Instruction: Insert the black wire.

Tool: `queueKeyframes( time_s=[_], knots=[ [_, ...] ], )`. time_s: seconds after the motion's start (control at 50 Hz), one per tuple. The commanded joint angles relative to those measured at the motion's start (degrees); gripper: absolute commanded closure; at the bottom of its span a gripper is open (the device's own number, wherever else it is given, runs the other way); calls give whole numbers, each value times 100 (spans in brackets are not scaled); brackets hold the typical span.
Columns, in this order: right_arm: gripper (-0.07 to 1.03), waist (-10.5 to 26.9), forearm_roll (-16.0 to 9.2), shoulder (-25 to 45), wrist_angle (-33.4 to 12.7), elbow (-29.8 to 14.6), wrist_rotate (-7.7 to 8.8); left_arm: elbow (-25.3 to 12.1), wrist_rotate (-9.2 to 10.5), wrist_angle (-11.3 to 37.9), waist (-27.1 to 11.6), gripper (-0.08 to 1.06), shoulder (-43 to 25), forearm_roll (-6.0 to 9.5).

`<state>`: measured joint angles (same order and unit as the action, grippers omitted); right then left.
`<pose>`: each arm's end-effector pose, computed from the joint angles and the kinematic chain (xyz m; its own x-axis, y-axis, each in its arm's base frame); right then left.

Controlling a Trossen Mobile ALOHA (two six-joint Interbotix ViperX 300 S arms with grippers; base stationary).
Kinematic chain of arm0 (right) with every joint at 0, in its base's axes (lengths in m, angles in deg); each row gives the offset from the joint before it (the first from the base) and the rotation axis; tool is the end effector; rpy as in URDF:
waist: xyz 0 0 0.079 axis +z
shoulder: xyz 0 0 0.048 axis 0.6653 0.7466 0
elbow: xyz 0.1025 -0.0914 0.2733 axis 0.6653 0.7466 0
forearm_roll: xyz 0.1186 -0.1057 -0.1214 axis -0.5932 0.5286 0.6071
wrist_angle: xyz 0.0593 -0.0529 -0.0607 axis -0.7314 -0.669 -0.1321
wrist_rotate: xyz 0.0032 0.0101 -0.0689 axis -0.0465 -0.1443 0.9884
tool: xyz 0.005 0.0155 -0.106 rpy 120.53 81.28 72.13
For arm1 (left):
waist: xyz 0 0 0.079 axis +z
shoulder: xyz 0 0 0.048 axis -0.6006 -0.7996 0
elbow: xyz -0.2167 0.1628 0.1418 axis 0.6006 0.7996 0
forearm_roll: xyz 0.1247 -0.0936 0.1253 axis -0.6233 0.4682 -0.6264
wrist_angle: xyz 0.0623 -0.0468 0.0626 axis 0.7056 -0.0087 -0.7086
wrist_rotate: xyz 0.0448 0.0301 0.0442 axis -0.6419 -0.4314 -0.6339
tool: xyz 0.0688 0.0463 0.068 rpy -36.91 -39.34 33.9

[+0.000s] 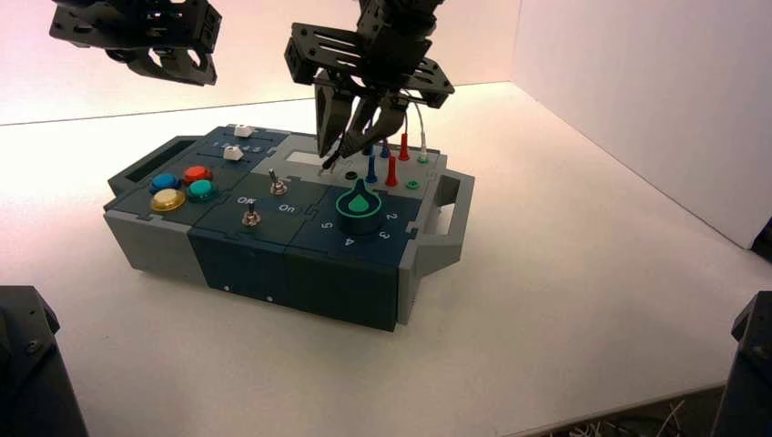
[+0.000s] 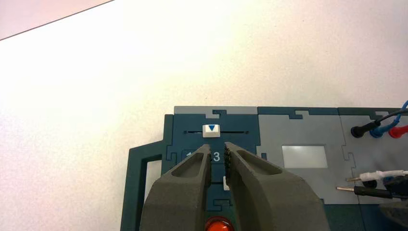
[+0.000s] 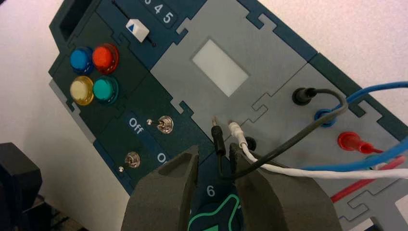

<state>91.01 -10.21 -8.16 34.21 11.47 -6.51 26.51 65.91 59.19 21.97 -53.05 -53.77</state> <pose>0.2484 0.3237 0.0668 0.2079 0.4389 -0.8742 -0.4587 0.8331 0.3091 0.2887 -0.0806 0.1049 0.6613 -0.1973 -0.7237 0.2622 0.9647 -0.0234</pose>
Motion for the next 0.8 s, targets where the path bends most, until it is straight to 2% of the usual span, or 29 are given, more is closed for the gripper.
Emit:
queueKeyframes(
  time_s=[0.02,0.1,0.24,0.5,0.54,0.68,0.8],
  knots=[
    [60,-18,-26,-114,18,-79,18,-149,-26,-44,-35,80,53,-18],
    [62,-18,-26,-105,18,-88,18,-141,-26,-53,-35,80,53,-9],
    [76,-18,-26,-97,18,-88,18,-141,-26,-44,-35,80,70,-9],
    [78,-18,-26,-79,18,-97,18,-141,-26,-44,-35,80,79,-9],
    [80,-18,-26,-79,18,-105,18,-141,-26,-44,-35,80,88,-18],
    [99,-18,-26,-26,-9,-114,18,-141,-26,-44,-35,80,88,-9],
    [98,-18,-18,18,-105,-141,18,-141,-26,-53,-35,80,88,-9]
  ],
)
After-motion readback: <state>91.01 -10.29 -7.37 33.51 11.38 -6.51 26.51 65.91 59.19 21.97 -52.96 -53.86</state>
